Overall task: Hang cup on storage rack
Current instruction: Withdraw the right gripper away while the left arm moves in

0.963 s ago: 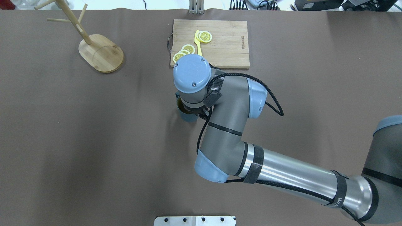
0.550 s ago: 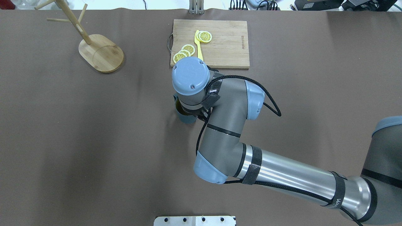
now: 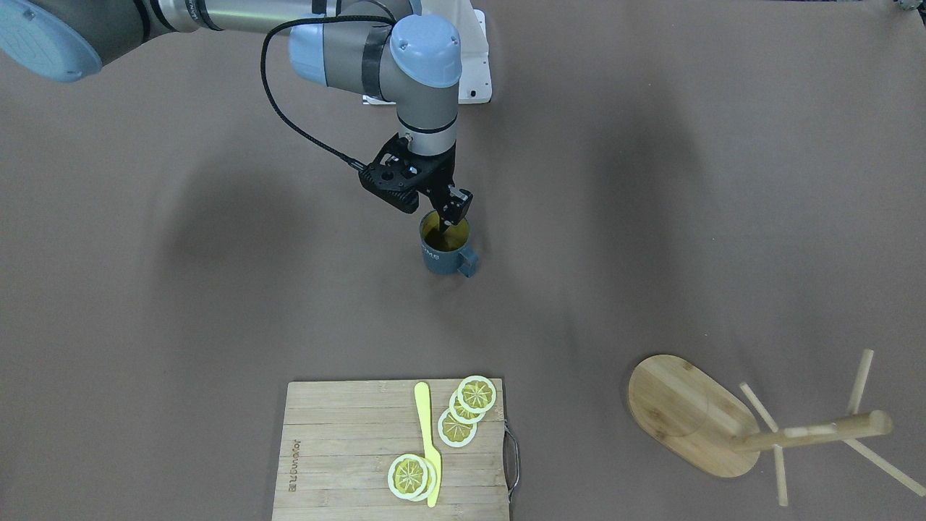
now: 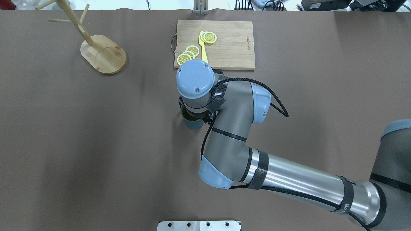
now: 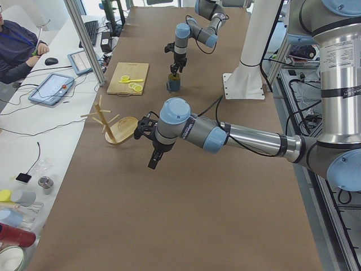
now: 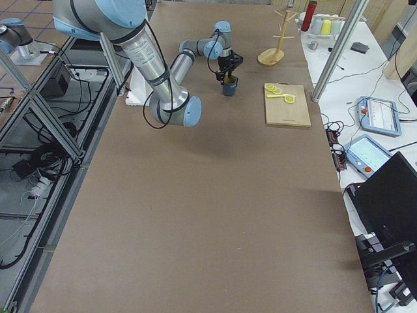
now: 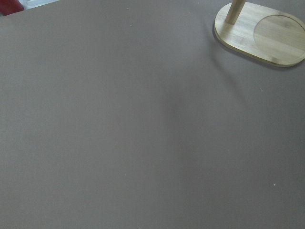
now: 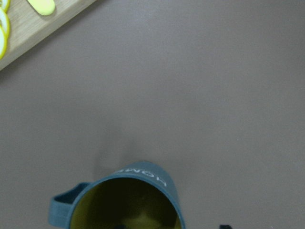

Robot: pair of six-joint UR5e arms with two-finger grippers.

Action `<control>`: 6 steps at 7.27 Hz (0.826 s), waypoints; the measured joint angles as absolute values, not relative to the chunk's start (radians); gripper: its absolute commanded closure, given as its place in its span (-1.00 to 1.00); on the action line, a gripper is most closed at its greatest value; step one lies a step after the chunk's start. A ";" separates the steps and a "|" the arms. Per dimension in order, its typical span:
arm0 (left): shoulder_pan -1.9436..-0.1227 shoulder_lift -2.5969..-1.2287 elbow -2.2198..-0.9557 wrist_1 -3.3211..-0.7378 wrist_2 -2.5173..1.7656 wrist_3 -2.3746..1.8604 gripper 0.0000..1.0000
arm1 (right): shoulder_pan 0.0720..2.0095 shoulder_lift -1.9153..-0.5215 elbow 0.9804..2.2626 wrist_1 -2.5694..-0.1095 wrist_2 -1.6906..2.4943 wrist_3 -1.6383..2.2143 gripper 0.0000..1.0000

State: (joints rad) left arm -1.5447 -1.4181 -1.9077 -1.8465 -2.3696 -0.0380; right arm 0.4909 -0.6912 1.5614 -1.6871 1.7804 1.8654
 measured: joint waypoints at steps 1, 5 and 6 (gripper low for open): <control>-1.545 -1.419 -1.907 -1.857 -2.385 -0.037 -1.00 | 0.513 -0.706 1.608 -1.703 1.788 1.827 -1.00; -1.528 -1.462 -1.818 -2.147 -2.514 -0.116 -0.97 | 0.701 -0.911 1.837 -1.764 1.926 1.550 -1.00; -1.497 -1.508 -1.802 -2.223 -2.535 -0.222 -0.97 | 0.763 -0.953 1.857 -1.764 1.969 1.463 -1.00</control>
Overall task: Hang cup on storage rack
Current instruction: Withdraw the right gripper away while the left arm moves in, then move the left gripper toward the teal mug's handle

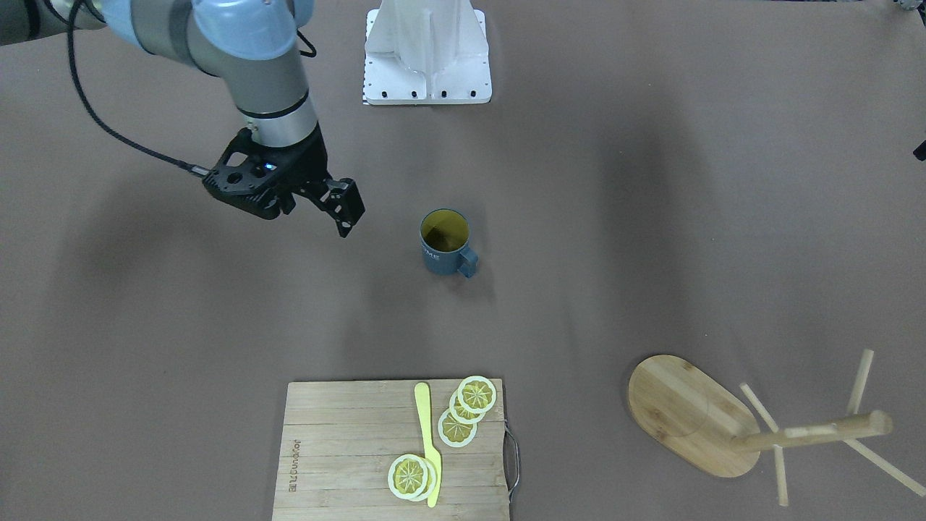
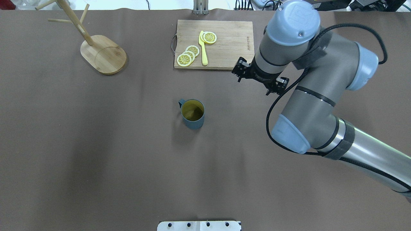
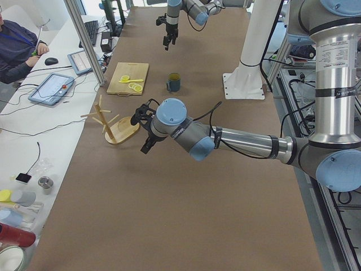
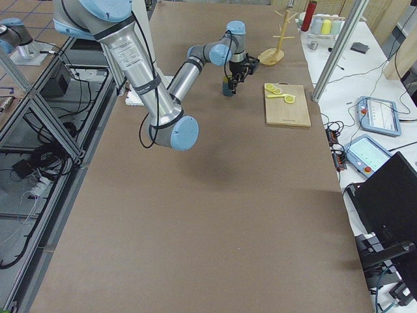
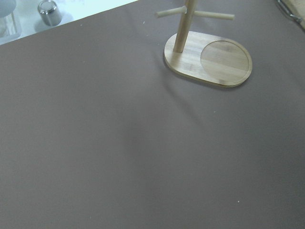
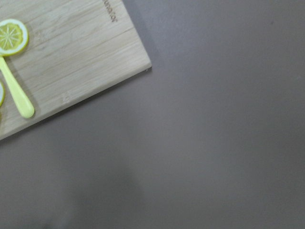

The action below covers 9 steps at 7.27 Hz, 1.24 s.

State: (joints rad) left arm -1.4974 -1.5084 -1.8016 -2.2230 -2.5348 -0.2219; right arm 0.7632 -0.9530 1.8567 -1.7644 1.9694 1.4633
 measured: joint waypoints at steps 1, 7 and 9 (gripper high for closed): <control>-1.437 -1.568 -1.794 -2.291 -2.540 -0.288 -0.96 | 0.826 -0.996 1.871 -1.764 2.008 1.357 -1.00; -0.989 -1.749 -1.779 -2.520 -2.093 -0.379 -0.96 | 1.214 -1.306 1.876 -1.762 2.180 0.528 -1.00; -0.879 -1.800 -1.769 -2.521 -1.955 -0.358 -0.96 | 1.364 -1.428 1.867 -1.762 2.201 0.216 -1.00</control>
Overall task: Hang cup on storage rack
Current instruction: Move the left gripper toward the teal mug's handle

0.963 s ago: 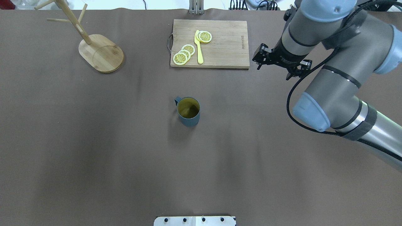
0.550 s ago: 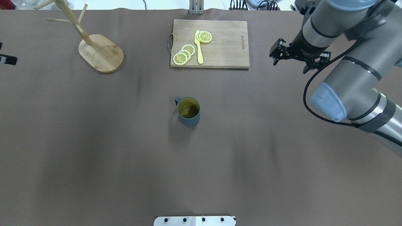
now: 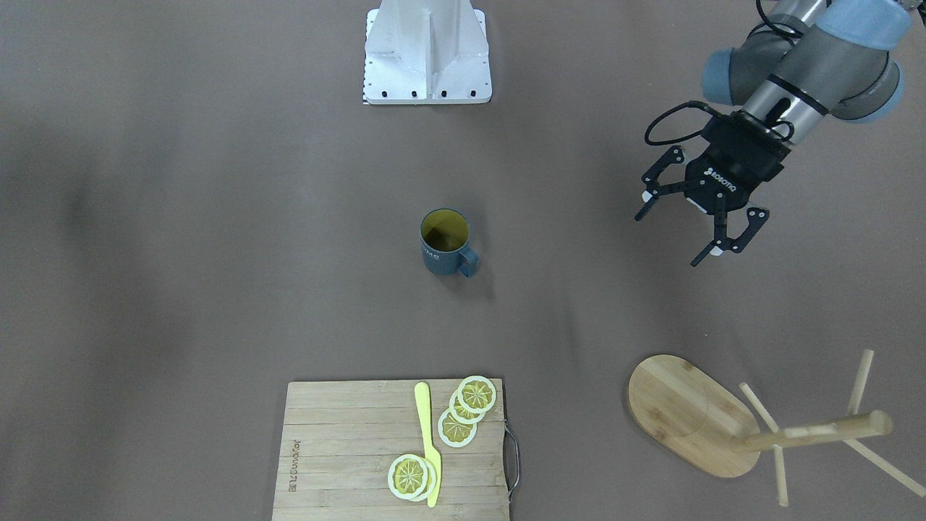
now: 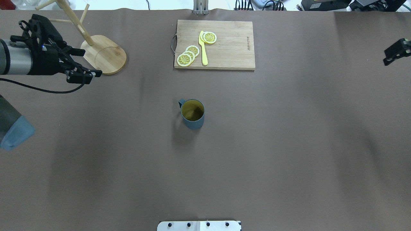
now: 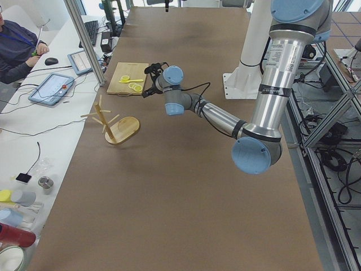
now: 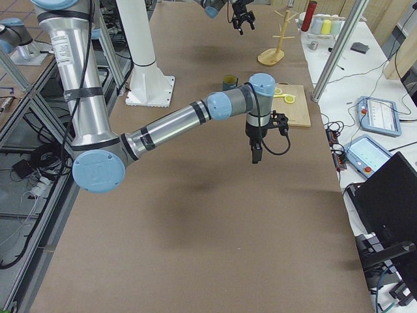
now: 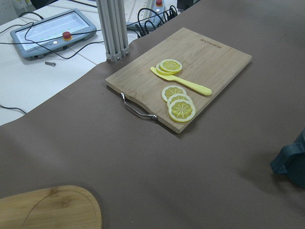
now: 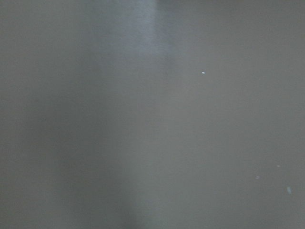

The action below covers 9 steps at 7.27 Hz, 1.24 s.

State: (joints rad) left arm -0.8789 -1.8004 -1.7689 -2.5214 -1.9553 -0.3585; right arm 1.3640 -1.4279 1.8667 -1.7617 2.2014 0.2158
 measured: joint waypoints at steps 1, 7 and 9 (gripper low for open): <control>-0.833 -1.827 -1.755 -2.522 -1.913 -0.356 -0.95 | 1.436 -1.477 1.857 -1.762 2.215 0.088 -1.00; -0.644 -1.990 -1.479 -2.665 -1.665 -0.312 -0.86 | 1.637 -1.589 1.803 -1.764 2.268 -0.200 -1.00; -0.584 -2.021 -1.431 -2.709 -1.645 -0.328 -0.86 | 1.638 -1.589 1.802 -1.764 2.274 -0.195 -1.00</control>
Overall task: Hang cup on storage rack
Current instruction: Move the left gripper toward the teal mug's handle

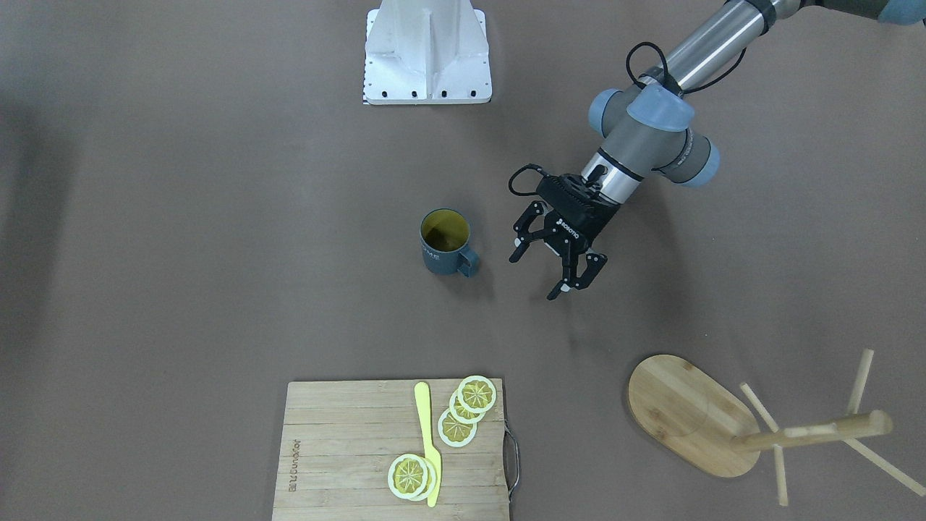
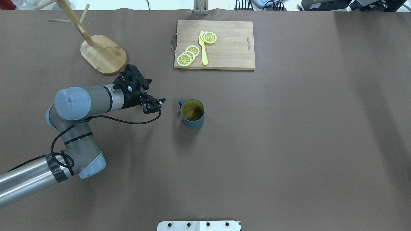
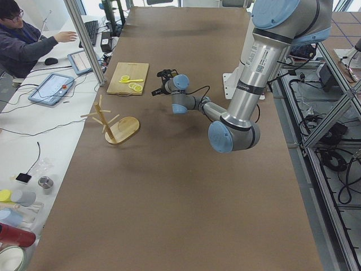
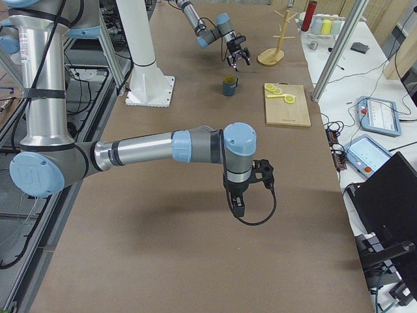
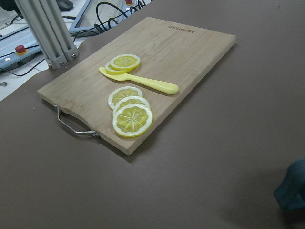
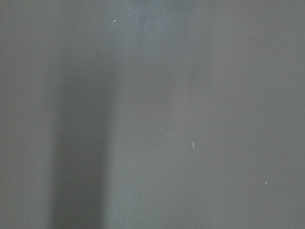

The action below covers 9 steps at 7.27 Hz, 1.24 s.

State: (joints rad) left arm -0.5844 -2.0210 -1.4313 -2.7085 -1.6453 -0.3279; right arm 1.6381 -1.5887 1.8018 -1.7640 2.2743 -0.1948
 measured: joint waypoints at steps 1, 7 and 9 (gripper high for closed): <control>-0.561 -2.025 -1.428 -2.716 -1.645 -0.361 -0.86 | 1.638 -1.589 1.802 -1.764 2.282 -0.193 -1.00; -0.520 -2.065 -1.329 -2.874 -1.648 -0.464 -0.86 | 1.638 -1.591 1.805 -1.763 2.292 -0.190 -1.00; -0.522 -2.066 -1.319 -2.911 -1.645 -0.464 -0.71 | 1.638 -1.591 1.806 -1.763 2.296 -0.189 -1.00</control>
